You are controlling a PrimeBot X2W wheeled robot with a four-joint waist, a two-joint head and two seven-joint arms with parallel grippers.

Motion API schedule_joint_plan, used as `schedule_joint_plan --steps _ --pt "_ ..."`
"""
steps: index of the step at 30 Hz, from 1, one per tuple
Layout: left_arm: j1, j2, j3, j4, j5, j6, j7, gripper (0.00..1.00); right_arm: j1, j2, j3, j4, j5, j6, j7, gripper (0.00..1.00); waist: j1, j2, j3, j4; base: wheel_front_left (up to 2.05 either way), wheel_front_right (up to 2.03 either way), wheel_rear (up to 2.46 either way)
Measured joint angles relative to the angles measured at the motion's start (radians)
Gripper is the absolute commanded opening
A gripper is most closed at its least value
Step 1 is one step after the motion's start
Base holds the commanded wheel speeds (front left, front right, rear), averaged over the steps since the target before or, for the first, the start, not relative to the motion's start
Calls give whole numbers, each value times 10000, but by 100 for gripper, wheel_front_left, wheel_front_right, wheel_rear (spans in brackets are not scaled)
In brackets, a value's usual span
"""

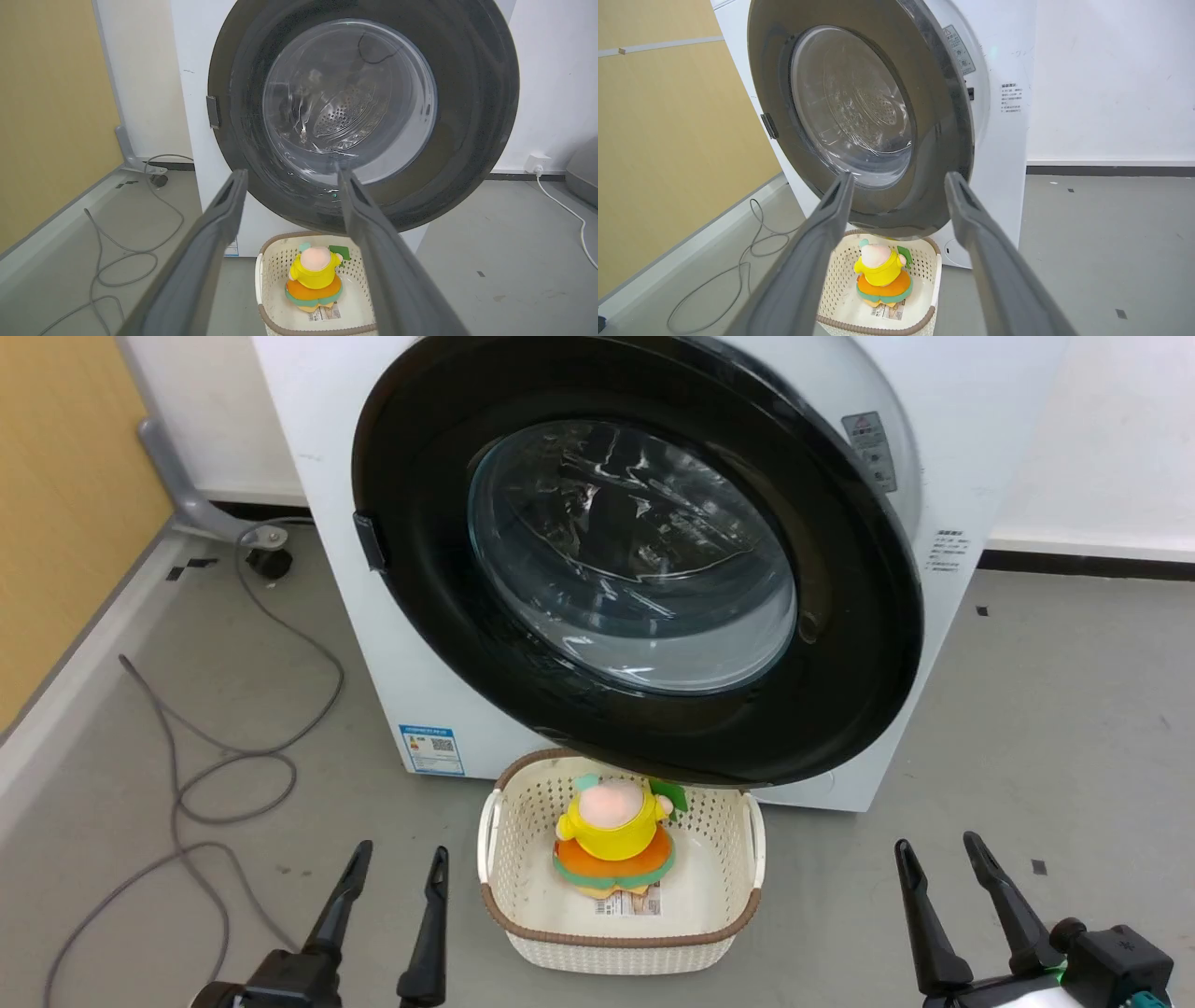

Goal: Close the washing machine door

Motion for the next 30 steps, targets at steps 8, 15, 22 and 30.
schedule_joint_plan --steps 8,15,22,30 --pt "-147 -236 -42 56 408 -163 0 100 -109 -303 251 -176 -2 0 169 0 0 0 294 280 0 0 0" --pt "-691 -543 -44 -100 750 -295 0 100 -1809 -1289 821 -364 443 0 884 0 0 0 1088 683 0 0 0" --pt "-1205 -846 -29 -96 915 -428 0 100 -3910 -2531 1317 510 1524 0 1751 0 0 0 1938 1088 0 0 0" --pt "-1670 -1260 -12 -29 1091 -617 0 100 -5673 -3678 1507 2268 2836 0 1933 0 1 0 2659 1532 0 0 0"
